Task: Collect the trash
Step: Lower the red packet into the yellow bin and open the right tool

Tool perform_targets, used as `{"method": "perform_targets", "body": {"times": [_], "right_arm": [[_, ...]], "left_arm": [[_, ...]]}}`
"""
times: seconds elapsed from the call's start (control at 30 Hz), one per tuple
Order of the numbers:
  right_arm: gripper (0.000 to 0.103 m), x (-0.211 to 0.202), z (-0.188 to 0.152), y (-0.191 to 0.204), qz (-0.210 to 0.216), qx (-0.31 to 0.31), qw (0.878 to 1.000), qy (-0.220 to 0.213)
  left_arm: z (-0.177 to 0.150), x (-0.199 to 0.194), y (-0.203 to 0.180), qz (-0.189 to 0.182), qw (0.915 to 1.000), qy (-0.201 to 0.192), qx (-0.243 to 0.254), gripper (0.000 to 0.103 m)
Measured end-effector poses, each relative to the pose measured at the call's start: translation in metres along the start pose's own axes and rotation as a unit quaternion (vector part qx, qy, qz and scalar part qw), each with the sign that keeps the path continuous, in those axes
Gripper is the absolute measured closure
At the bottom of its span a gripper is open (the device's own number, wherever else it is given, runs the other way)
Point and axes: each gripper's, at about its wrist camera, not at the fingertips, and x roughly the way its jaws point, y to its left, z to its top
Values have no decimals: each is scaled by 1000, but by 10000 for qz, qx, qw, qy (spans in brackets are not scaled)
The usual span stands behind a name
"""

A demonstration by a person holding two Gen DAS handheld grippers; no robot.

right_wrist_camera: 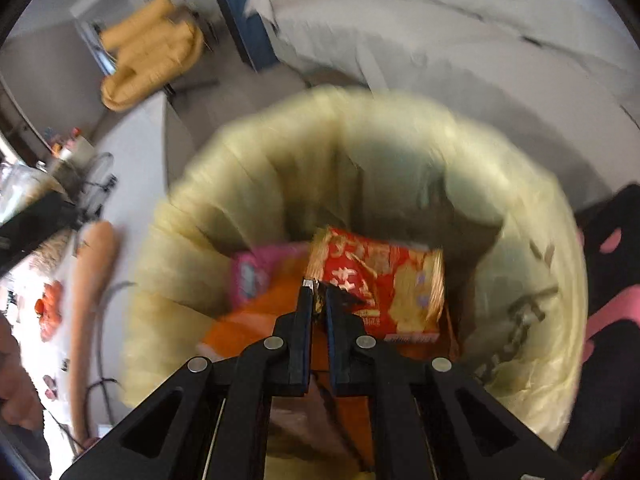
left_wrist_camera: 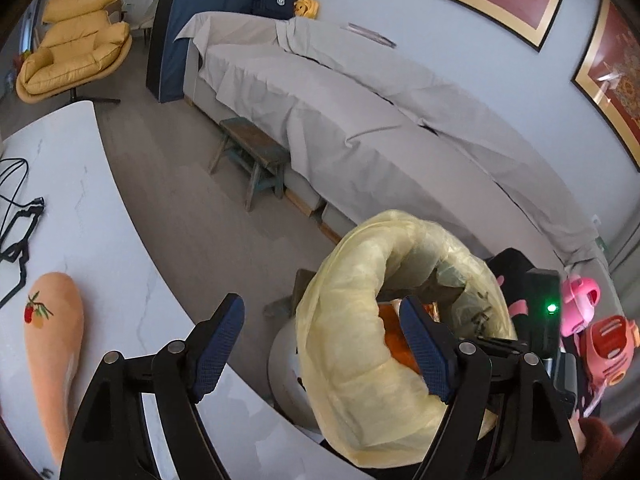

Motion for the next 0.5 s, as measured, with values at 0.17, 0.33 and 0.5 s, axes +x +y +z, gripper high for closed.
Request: {"method": "perform_targets", "body": {"times": [0.17, 0.33, 0.5], "right_arm": [[94, 4, -7, -7, -138, -63, 9996, 256], [91, -11, -9, -7, -184, -122, 9997, 61], [52, -68, -18, -5, -358, -307, 9962, -733]], "left_arm": [[-1, 1, -7, 82, 9999, -56, 32, 23], [2, -11, -11, 164, 9997, -180, 82, 19], [5, -29, -22, 282, 9988, -372, 166, 16]]}}
